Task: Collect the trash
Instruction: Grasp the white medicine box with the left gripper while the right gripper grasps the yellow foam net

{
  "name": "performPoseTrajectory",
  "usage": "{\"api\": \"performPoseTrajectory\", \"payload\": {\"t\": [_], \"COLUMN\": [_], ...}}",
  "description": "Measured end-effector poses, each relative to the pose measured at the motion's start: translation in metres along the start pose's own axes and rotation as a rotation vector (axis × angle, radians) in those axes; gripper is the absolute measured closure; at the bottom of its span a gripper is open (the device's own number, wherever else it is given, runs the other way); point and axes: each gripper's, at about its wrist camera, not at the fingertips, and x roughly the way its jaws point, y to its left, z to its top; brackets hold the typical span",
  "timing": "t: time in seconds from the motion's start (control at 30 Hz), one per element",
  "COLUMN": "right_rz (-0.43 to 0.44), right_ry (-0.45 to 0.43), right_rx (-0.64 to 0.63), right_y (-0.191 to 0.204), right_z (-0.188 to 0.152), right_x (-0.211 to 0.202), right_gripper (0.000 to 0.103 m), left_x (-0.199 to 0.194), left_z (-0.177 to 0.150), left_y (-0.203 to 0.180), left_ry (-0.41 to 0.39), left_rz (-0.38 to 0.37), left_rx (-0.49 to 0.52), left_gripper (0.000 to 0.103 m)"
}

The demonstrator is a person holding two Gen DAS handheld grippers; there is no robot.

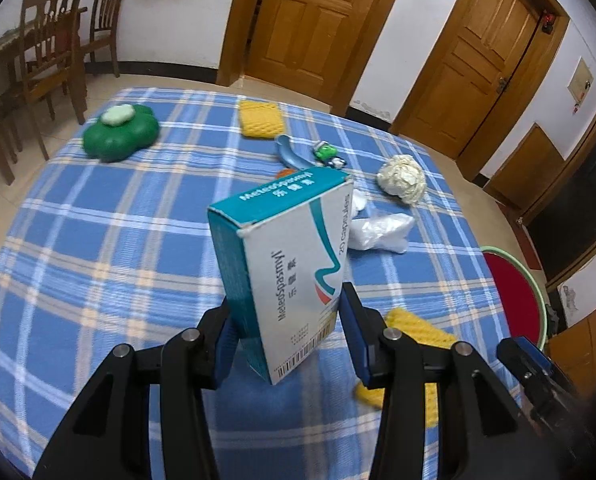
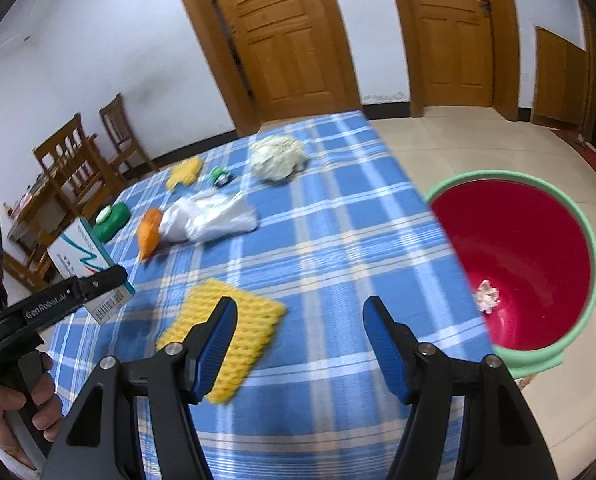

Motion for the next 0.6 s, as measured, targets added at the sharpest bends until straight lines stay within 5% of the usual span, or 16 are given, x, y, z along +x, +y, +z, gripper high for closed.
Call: {"api": "performPoseTrajectory", "payload": {"t": [0.37,0.6], "right_rz": [-0.007,-0.04], "right_ry": [0.09,0.074], "right_rx": [-0.052,-0.093], "right_y": [0.029,0.039], "right_z": [-0.014,-0.016], "right_x": [0.034,0.039], "right_gripper": [0.035,0.043], "left_x": [-0.015,-0.013], "left_z": [-0.009,-0.013], "left_y": [0.024,0.042], "left_ry": [-0.015,-0.01], "left_rz": [0.016,0.015], "left_rx": [-0.026,-0.067], "left_gripper": [0.056,0.056]}}
